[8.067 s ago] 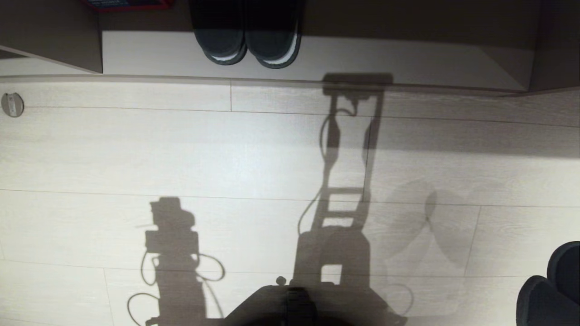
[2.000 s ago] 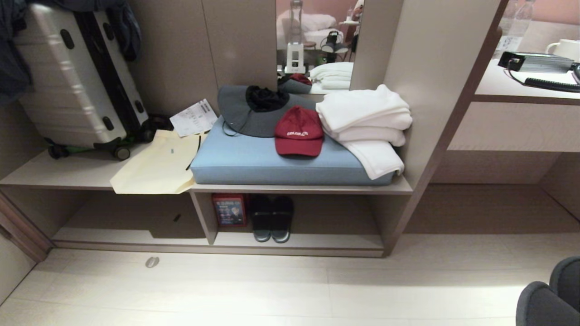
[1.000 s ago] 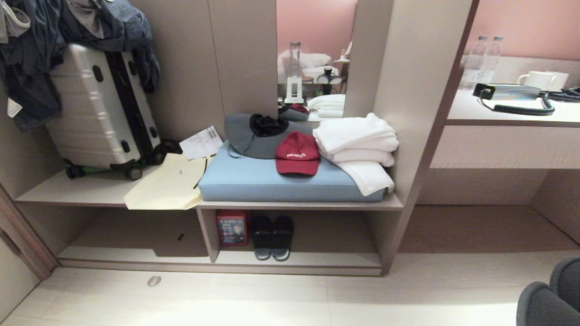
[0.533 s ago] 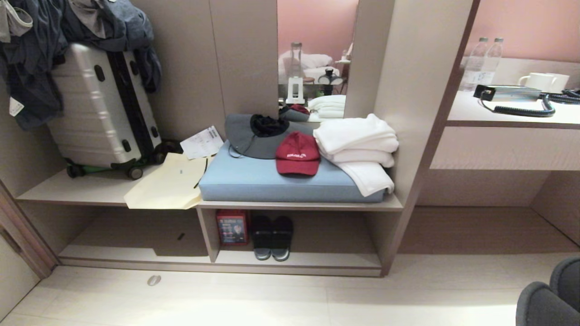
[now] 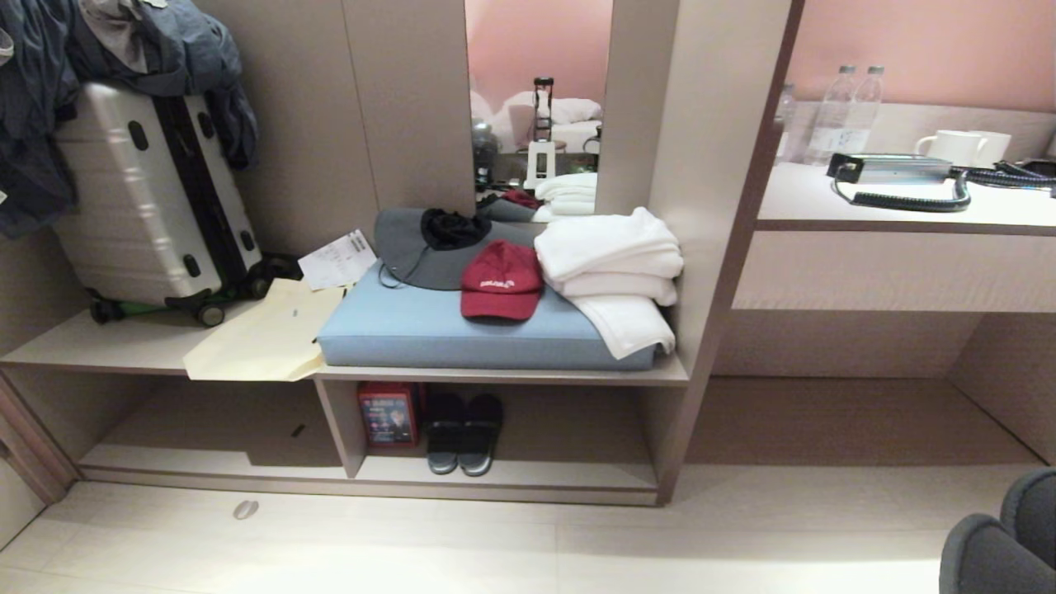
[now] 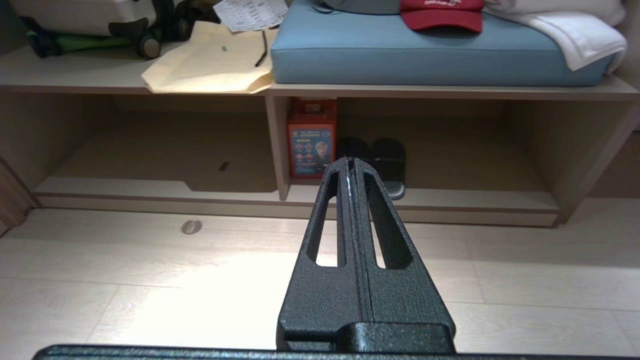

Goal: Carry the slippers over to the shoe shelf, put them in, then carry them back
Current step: Place the slippers on the floor

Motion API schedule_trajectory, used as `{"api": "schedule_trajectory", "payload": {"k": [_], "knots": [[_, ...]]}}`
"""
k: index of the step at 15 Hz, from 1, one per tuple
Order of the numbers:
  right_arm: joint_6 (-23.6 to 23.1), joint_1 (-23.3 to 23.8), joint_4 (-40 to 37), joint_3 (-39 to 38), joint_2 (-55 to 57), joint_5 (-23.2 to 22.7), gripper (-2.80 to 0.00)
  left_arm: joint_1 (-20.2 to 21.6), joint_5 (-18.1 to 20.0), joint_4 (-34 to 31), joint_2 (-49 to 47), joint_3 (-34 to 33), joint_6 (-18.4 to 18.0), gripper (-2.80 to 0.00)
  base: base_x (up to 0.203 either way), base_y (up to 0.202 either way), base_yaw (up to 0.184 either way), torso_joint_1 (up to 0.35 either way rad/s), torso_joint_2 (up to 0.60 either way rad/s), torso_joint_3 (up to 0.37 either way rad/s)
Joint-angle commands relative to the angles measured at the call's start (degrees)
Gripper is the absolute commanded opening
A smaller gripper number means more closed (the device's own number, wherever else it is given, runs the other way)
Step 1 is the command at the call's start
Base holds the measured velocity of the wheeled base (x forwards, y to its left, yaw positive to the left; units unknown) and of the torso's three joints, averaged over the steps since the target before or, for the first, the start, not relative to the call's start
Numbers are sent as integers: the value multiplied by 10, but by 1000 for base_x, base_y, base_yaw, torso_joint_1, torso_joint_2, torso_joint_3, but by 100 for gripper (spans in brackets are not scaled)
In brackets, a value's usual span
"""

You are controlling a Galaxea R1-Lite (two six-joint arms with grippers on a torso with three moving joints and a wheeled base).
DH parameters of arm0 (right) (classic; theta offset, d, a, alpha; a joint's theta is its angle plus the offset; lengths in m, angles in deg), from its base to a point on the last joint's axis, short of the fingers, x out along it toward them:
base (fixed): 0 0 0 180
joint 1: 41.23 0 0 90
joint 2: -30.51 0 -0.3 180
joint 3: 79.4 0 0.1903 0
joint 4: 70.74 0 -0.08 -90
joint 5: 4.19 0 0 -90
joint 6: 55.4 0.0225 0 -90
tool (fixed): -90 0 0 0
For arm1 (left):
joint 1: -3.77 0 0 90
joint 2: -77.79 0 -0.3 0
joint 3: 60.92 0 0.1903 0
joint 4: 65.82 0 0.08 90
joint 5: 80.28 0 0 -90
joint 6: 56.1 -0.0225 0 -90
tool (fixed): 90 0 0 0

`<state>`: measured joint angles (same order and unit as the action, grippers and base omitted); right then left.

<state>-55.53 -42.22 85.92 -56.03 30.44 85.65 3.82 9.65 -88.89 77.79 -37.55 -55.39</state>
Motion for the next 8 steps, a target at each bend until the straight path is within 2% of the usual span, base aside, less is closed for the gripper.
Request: {"api": "schedule_trajectory", "payload": {"k": [1,8], "knots": [[0,-1,1,-1,1,0,-280,0,0,1,-1,0,0,-280,0,-197,5,2,-2,-2],[0,0,1,-1,1,0,-280,0,0,1,-1,0,0,-280,0,-199,2,0,4,1]]}}
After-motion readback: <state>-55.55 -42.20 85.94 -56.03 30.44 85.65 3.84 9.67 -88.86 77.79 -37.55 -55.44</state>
